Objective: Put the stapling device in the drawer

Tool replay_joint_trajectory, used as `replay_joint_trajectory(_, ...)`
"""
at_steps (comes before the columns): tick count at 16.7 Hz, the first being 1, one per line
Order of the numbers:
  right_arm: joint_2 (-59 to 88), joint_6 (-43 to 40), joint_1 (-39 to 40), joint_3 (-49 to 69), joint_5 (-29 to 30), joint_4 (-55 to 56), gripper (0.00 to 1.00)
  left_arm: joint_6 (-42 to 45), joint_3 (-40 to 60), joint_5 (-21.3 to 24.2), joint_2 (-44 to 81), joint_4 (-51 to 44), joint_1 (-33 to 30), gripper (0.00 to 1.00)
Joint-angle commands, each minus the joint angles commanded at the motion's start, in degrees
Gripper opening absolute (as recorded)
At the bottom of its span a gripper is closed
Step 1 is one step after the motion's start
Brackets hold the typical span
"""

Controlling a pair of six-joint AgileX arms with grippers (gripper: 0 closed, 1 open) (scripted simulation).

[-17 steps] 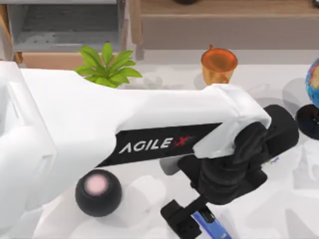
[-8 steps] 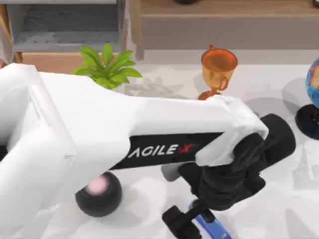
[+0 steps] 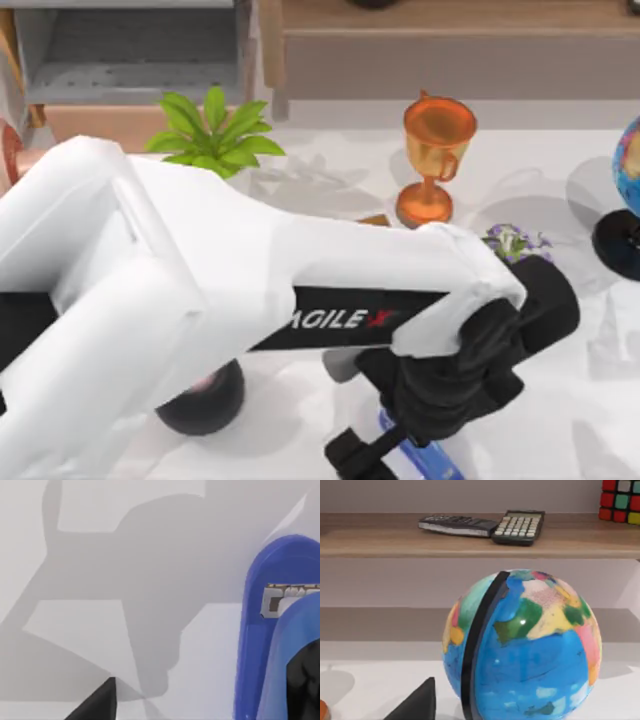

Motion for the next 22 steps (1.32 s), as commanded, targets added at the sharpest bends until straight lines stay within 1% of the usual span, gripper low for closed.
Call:
replay_joint_trajectory(12,0.0,0.0,0.0,0.0,0.0,0.0,1.0,0.0,0.0,0.0,0.0,0.0,0.0,0.02)
replay_joint_trajectory(13,0.0,0.0,0.0,0.0,0.0,0.0,1.0,0.0,0.0,0.0,0.0,0.0,0.0,0.0)
replay_joint_trajectory(22,0.0,0.0,0.0,0.0,0.0,0.0,1.0,0.0,0.17,-0.04,-0.18,-0.19,0.07,0.0)
